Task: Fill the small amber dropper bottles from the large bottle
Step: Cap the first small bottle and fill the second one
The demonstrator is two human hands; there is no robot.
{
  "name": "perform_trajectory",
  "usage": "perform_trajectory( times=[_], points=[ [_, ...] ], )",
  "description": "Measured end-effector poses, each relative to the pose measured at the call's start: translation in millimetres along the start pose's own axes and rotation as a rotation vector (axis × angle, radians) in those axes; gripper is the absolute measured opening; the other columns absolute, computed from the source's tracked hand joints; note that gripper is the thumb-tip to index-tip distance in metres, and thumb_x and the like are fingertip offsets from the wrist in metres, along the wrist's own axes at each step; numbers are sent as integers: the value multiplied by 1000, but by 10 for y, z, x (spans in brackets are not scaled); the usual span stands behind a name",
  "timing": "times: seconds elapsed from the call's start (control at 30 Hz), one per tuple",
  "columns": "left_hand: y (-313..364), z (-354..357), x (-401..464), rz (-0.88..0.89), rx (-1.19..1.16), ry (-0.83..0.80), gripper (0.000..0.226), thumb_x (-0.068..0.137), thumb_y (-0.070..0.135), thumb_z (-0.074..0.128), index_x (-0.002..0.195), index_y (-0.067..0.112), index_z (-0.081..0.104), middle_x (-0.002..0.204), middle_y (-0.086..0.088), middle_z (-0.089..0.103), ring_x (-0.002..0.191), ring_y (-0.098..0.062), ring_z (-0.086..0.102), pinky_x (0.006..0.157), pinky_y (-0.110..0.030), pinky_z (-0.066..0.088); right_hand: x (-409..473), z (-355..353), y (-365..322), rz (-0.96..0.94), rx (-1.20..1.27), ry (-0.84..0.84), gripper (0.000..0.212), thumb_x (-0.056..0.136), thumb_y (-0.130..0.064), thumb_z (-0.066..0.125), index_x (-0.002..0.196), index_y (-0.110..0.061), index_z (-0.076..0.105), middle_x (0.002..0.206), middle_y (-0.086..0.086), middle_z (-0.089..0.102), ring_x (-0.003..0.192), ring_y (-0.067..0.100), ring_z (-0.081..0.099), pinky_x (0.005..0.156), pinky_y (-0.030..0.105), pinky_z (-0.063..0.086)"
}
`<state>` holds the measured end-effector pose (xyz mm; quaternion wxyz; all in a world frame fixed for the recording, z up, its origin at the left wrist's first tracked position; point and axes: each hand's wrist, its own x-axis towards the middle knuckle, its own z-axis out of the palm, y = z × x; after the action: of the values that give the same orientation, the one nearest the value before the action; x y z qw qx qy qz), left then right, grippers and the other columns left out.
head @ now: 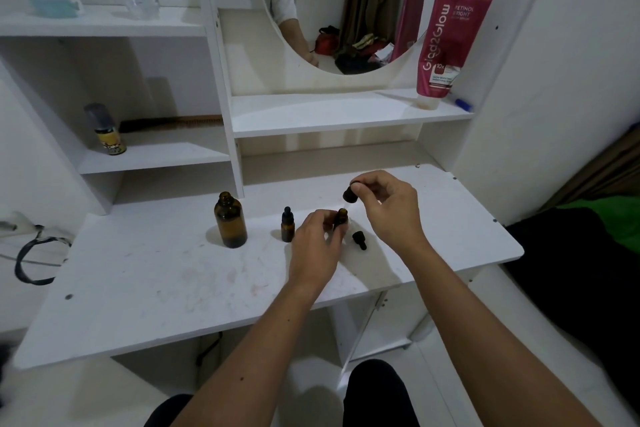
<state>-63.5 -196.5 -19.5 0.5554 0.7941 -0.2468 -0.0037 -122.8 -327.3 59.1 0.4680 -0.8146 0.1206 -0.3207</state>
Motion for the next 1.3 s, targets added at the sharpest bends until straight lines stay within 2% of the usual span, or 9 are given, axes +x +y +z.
perform_trajectory(
  times=[0.07, 0.2, 0.47, 0.73, 0.9, 0.97, 1.1, 1.17, 1.3],
  points=[
    [0, -5, -6, 7, -8, -1, 19, 99, 27, 67, 118, 22, 68, 109, 13, 70, 104, -1, 65, 96, -25, 54, 7, -17, 5, 22, 17, -28, 10, 100, -8, 68, 104, -14, 76, 88, -3, 82, 89, 11, 79, 89, 26, 60],
    [4, -10, -8, 11, -9, -5, 18, 100, 25, 66, 117, 22, 69, 110, 13, 70, 104, -2, 66, 96, -29, 55, -19, -20, 5, 10, 1, -71, 20, 102, -10, 67, 120, -13, 75, 95, -5, 81, 94, 7, 78, 93, 21, 58],
    [1, -11, -7, 11, 41, -2, 19, 101, 29, 64, 119, 23, 67, 110, 15, 68, 103, -1, 64, 94, -28, 56, 10, 28, -15, -3, -34, 5, 13, 97, -2, 71, 94, -14, 77, 86, -4, 80, 84, 5, 77, 82, 12, 54],
    [3, -8, -4, -19, 77, 0, 35, 99, 40, 64, 128, 20, 63, 122, 9, 67, 108, -5, 64, 94, -27, 56, -21, -48, -144, 5, -18, 68, 13, 101, -13, 69, 112, -13, 77, 91, -9, 81, 90, -3, 75, 83, 7, 52],
    [4, -69, -75, -55, 37, 11, 48, 97, 45, 65, 137, 18, 58, 130, 7, 64, 114, -5, 61, 99, -26, 51, -12, -171, -391, -5, -29, 126, 16, 102, -24, 70, 116, -19, 77, 96, -13, 81, 93, -1, 74, 60, 8, 53],
    [8, -103, -129, -73, 25, 12, 49, 97, 44, 67, 138, 18, 58, 129, 7, 65, 115, -6, 61, 100, -25, 50, -28, -157, -477, -31, -23, 139, 17, 101, -23, 71, 117, -17, 77, 99, -10, 81, 93, 1, 75, 69, 17, 57],
    [-59, -325, -316, -95, -48, -57, 43, 94, 41, 71, 133, 27, 60, 124, 15, 66, 109, -3, 63, 96, -21, 52, -68, -4, -605, -61, 36, 109, 16, 101, -23, 72, 115, -18, 77, 99, -13, 80, 95, -1, 75, 79, 11, 56],
    [-127, -549, -421, -83, -90, -71, 38, 93, 41, 73, 128, 32, 62, 118, 20, 68, 104, 1, 65, 88, -14, 55, -74, 125, -660, -72, 98, 68, 15, 101, -21, 71, 115, -18, 76, 99, -8, 81, 97, 6, 77, 91, 20, 58],
    [-271, -1093, -532, -100, -140, 90, 30, 90, 38, 77, 117, 32, 66, 107, 19, 70, 95, 5, 65, 77, -10, 53, -18, 455, -824, -97, 188, 16, 14, 102, -22, 71, 114, -22, 77, 99, -9, 81, 99, 7, 77, 93, 23, 59]
  ],
)
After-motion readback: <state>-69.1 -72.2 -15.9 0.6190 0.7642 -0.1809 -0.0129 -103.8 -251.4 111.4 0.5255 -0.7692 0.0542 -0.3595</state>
